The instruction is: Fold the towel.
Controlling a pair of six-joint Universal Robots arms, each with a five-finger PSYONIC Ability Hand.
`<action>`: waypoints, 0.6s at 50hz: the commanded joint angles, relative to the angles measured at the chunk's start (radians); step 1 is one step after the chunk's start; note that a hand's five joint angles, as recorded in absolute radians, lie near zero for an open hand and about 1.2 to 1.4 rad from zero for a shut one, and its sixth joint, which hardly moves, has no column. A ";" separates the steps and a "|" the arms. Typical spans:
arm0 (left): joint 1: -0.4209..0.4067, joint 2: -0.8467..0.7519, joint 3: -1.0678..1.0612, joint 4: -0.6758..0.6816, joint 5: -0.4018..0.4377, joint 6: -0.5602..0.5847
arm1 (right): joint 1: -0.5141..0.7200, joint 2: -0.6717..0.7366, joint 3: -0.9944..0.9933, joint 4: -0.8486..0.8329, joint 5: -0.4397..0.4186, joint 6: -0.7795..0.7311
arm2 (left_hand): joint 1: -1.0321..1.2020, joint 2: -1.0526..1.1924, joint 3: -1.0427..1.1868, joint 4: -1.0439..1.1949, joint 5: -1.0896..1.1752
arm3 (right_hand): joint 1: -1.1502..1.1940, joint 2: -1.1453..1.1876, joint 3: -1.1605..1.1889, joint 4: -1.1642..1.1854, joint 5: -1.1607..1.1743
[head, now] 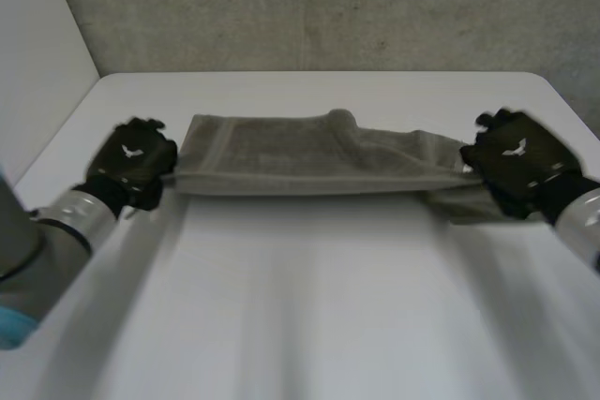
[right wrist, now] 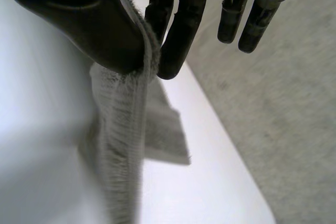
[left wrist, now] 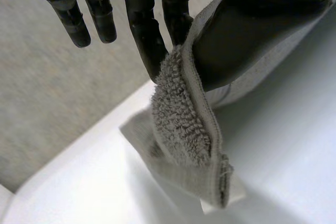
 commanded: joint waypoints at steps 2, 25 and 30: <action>0.119 0.275 -0.012 -0.162 0.110 -0.040 | -0.164 -0.248 -0.082 0.295 -0.255 0.036 | 0.143 0.082 -0.048 -0.054 0.079 | 0.099 0.071 -0.046 -0.076 0.074; 0.093 0.133 0.142 -0.260 0.134 -0.081 | -0.104 0.085 -0.196 0.357 -0.129 -0.080 | 0.143 0.082 -0.048 -0.054 0.079 | 0.099 0.071 -0.046 -0.076 0.074; 0.036 -0.069 0.306 -0.262 0.066 -0.079 | -0.017 0.237 -0.306 0.351 -0.036 -0.087 | 0.143 0.082 -0.048 -0.054 0.079 | 0.099 0.071 -0.046 -0.076 0.074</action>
